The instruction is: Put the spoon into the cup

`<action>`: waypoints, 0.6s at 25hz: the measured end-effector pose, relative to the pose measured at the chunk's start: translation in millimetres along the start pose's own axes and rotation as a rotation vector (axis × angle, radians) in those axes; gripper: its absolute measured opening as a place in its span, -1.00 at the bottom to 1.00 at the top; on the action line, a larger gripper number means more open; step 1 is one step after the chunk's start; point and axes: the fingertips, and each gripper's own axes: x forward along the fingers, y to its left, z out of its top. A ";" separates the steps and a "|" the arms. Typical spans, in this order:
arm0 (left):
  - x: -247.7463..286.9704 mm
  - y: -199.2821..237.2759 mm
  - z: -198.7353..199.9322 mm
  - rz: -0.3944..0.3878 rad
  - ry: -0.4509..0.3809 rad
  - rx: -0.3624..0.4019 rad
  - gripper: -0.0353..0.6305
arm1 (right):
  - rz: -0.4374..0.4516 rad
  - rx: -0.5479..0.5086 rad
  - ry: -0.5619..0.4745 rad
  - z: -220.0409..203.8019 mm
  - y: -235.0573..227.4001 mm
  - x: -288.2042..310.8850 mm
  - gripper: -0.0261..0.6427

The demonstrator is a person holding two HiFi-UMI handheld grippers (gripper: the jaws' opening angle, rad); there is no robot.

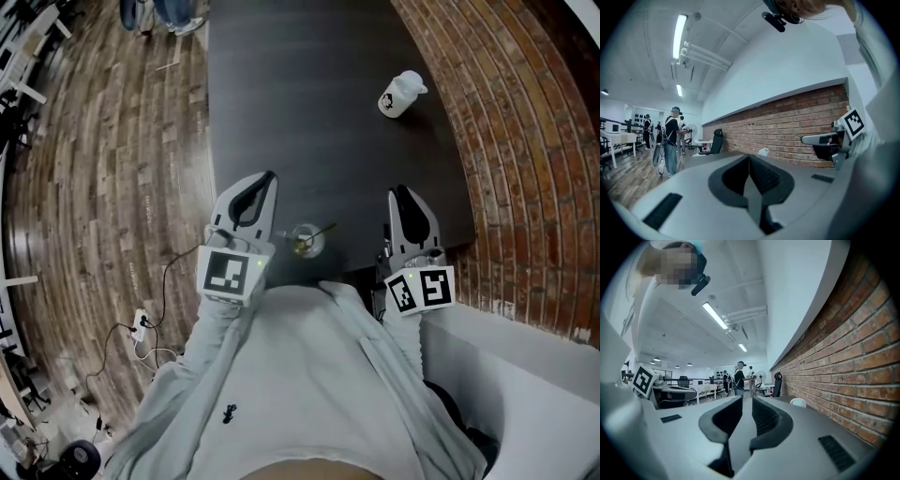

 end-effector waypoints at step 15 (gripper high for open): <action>-3.5 -7.0 -0.9 -0.021 -0.011 0.045 -0.83 | -0.041 -0.030 -0.034 7.6 -5.9 -22.0 -0.88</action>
